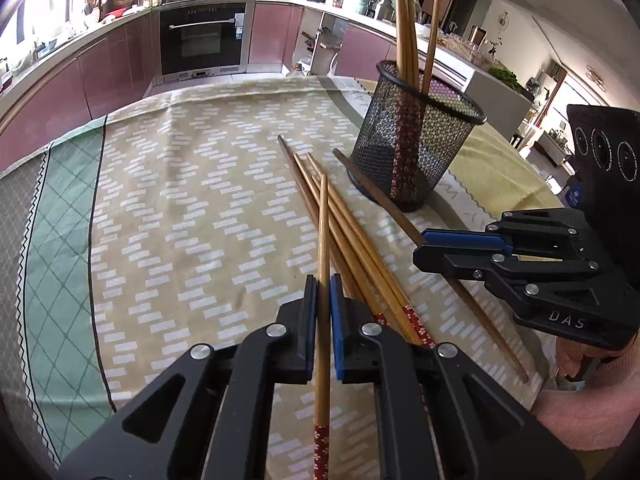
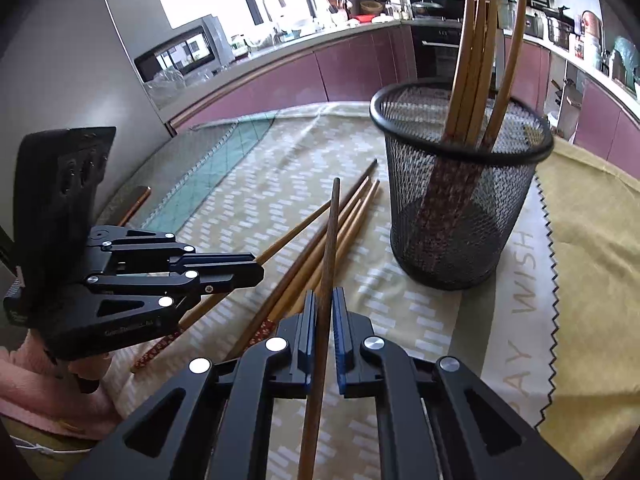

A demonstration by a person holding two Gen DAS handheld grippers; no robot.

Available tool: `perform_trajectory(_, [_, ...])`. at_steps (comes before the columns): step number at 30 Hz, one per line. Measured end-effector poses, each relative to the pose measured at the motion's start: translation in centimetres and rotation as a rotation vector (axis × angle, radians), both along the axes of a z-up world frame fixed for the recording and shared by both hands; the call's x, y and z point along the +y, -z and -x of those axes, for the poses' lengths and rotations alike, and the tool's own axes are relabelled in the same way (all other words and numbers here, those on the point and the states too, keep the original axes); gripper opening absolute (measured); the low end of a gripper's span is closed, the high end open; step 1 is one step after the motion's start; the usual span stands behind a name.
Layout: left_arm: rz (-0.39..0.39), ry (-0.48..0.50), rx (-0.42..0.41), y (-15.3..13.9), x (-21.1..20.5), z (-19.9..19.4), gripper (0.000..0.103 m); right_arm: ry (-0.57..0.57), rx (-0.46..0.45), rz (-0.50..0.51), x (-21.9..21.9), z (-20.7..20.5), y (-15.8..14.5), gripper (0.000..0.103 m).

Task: Organize utensils
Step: 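Lift the left tool's chopstick upright while the right tool grasps and lifts another, then lower the left tool's chopstick into the mesh cup while the right tool inserts its own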

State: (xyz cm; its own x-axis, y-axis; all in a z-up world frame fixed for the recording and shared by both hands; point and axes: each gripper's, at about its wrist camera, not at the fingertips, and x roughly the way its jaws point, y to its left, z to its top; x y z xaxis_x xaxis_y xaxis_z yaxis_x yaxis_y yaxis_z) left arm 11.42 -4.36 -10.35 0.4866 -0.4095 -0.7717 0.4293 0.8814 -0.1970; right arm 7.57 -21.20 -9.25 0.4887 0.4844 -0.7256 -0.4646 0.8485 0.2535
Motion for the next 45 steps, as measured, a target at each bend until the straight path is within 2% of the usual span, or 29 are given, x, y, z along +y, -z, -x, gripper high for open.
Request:
perform_trajectory(15, [0.122, 0.015, -0.095, -4.9, 1.3, 1.1, 0.007, 0.026, -0.094, -0.096, -2.5, 1.0, -4.0, 0.005])
perform_trajectory(21, [0.121, 0.001, -0.086, -4.9, 1.3, 0.9, 0.007, 0.025, -0.027, 0.015, -1.0, -0.4, -1.6, 0.010])
perform_trajectory(24, [0.119, -0.006, -0.074, -4.5, 1.5, 0.9, 0.007, 0.036, 0.013, 0.058, -0.6, -1.4, 0.2, 0.021])
perform_trajectory(30, [0.116, -0.018, -0.060, -3.9, 1.8, 0.5, 0.007, 0.026, 0.031, 0.124, 0.6, -1.6, 2.0, 0.020])
perform_trajectory(32, [0.117, -0.018, -0.058, -3.9, 1.8, 0.6, 0.007, 0.030, 0.013, 0.148, 0.8, -1.5, 1.9, 0.011])
perform_trajectory(33, [0.117, -0.018, -0.057, -3.9, 1.8, 0.6, 0.007, 0.031, 0.015, 0.145, 0.8, -1.4, 2.0, 0.008])
perform_trajectory(38, [0.122, -0.017, -0.060, -4.0, 1.8, 0.6, 0.007, 0.047, 0.017, 0.084, -0.4, -0.9, 1.5, 0.006])
perform_trajectory(45, [0.136, -0.017, -0.074, -4.7, 2.0, 0.6, 0.007, 0.055, -0.045, -0.045, -2.7, 0.7, -1.6, 0.006])
